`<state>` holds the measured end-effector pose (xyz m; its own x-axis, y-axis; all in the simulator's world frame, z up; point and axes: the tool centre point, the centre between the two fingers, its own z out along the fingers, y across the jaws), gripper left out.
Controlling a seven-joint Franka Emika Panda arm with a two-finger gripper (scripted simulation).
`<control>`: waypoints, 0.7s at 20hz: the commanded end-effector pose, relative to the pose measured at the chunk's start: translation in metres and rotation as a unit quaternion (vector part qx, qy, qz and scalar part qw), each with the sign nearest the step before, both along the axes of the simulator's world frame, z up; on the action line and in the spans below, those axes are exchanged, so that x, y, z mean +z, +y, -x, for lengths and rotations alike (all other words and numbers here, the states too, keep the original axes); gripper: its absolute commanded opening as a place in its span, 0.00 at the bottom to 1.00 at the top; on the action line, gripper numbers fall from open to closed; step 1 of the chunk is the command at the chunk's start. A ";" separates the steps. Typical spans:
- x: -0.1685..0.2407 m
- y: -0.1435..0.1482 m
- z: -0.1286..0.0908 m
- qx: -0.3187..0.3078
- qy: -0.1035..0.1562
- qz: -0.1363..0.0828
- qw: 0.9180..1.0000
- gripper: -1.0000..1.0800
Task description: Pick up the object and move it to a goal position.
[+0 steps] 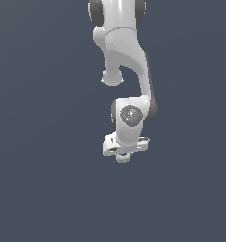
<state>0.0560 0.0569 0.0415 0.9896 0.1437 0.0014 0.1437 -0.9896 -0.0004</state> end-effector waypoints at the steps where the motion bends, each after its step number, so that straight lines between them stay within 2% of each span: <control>1: -0.001 -0.001 0.000 -0.001 0.001 0.000 1.000 0.00; 14: 0.006 -0.002 0.001 0.000 0.000 0.000 1.000 0.00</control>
<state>0.0548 0.0560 0.0441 0.9895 0.1445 0.0005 0.1445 -0.9895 -0.0008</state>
